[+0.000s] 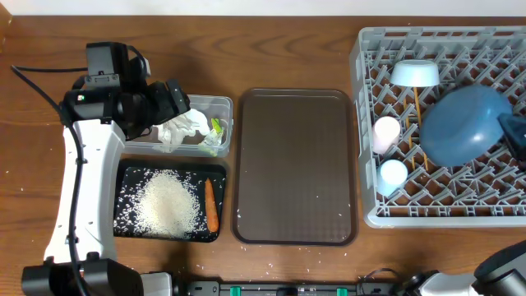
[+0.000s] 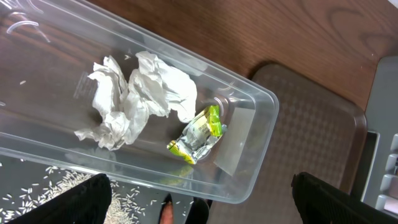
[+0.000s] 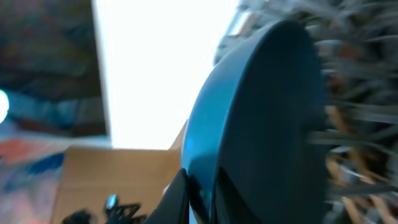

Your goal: Sort waste into correct bins and load items into the dishwasher rack

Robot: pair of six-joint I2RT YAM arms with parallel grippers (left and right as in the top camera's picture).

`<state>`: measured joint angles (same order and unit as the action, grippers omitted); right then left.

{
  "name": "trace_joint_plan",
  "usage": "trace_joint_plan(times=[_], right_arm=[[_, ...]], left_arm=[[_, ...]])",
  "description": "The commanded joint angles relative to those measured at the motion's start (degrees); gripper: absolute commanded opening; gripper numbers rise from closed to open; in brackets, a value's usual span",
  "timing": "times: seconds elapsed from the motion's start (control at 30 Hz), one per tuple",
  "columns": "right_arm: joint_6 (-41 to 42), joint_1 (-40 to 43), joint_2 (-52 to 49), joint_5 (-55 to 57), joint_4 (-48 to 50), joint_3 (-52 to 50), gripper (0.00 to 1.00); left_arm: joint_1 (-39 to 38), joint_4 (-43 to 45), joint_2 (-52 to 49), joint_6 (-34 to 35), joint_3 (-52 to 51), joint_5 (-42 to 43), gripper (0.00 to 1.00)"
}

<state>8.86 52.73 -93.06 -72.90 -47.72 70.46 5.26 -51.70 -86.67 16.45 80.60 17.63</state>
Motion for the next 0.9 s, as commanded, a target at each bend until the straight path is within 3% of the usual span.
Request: trace_joint_plan(times=[0.0,0.33,0.47,0.73,0.87], right_arm=[[2.25,3.04,-0.55,14.84,-0.48,0.00,0.08],[11.47,4.96,-0.55,31.12,1.81,0.11,0.11],[11.89,4.52,-0.52,32.41,0.76,1.73,0.12],[1.22,-7.08,-0.48,32.79,-7.69,12.59,0.14],[-4.66,-18.21,-0.48,35.63,-12.17,18.71,0.29]], left_arm=[[0.20,-0.11,-0.02,-0.35,0.52,-0.37,0.95],[0.20,-0.13,-0.02,-0.35,0.52,-0.37,0.95],[0.20,-0.11,-0.02,-0.35,0.52,-0.37,0.95],[0.20,-0.11,-0.02,-0.35,0.52,-0.37,0.95],[0.20,-0.13,-0.02,-0.35,0.52,-0.37,0.95]])
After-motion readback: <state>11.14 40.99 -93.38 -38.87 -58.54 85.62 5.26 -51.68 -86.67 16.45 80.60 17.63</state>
